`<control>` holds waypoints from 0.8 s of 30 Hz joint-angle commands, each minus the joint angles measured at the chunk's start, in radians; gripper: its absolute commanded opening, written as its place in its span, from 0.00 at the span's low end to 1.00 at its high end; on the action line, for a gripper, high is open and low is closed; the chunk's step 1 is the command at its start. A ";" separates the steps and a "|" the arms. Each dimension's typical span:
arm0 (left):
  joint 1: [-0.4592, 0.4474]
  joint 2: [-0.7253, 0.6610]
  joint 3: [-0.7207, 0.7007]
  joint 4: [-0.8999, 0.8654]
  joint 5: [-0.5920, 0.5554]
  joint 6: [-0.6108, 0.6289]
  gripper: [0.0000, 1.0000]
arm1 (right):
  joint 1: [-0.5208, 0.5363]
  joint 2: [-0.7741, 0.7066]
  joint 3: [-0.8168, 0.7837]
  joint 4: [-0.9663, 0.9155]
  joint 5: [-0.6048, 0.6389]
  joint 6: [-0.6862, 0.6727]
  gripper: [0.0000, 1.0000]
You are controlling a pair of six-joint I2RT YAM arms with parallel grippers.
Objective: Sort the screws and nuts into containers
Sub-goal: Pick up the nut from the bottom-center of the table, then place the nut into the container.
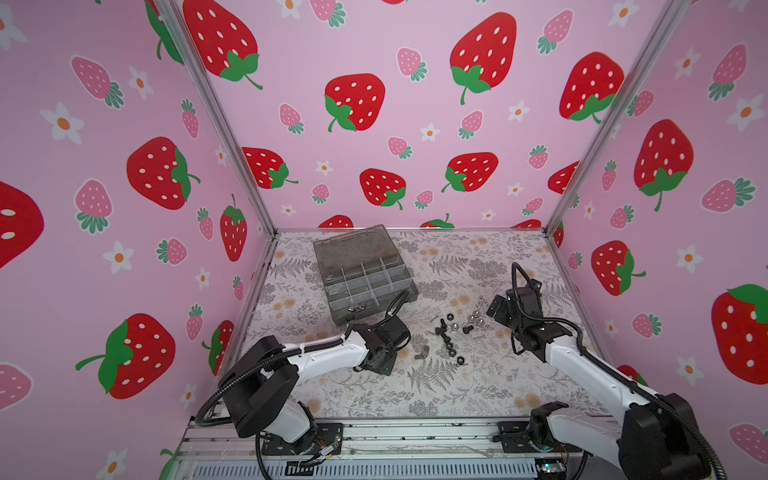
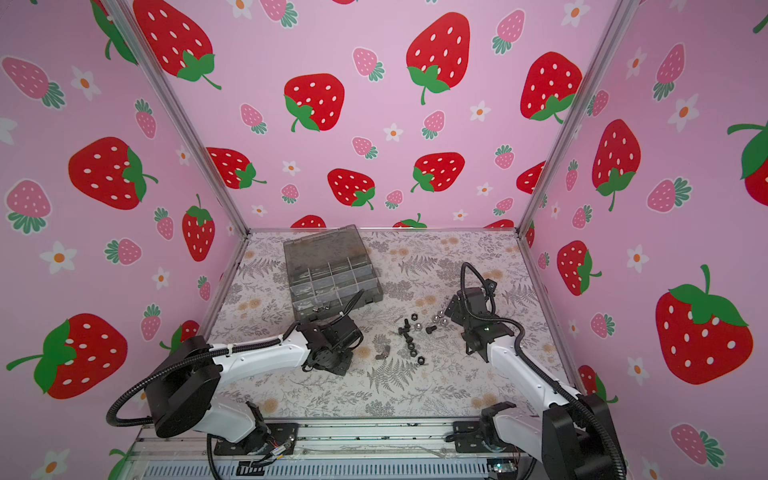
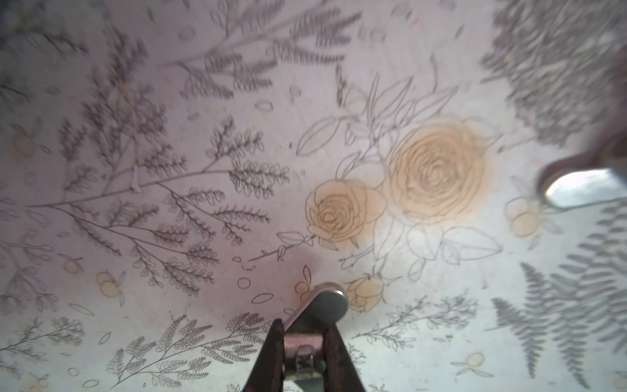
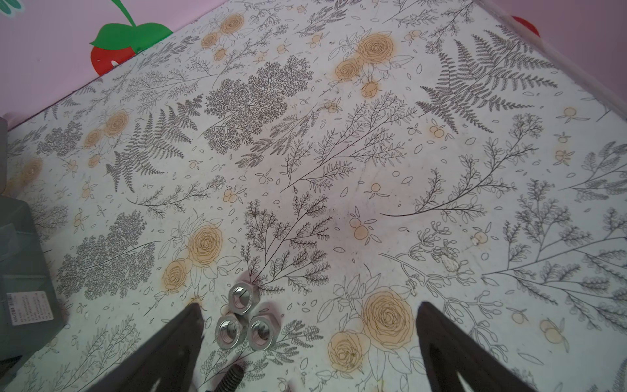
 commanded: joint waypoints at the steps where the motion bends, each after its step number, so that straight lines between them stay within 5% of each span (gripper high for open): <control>1: 0.040 0.006 0.104 0.003 -0.062 -0.018 0.11 | 0.005 -0.008 0.030 -0.005 0.019 0.011 1.00; 12: 0.293 0.053 0.311 0.070 -0.030 0.047 0.09 | 0.006 -0.010 0.026 0.000 0.008 0.013 1.00; 24: 0.421 0.193 0.448 0.042 -0.038 0.142 0.09 | 0.006 -0.006 0.026 0.001 0.003 0.017 1.00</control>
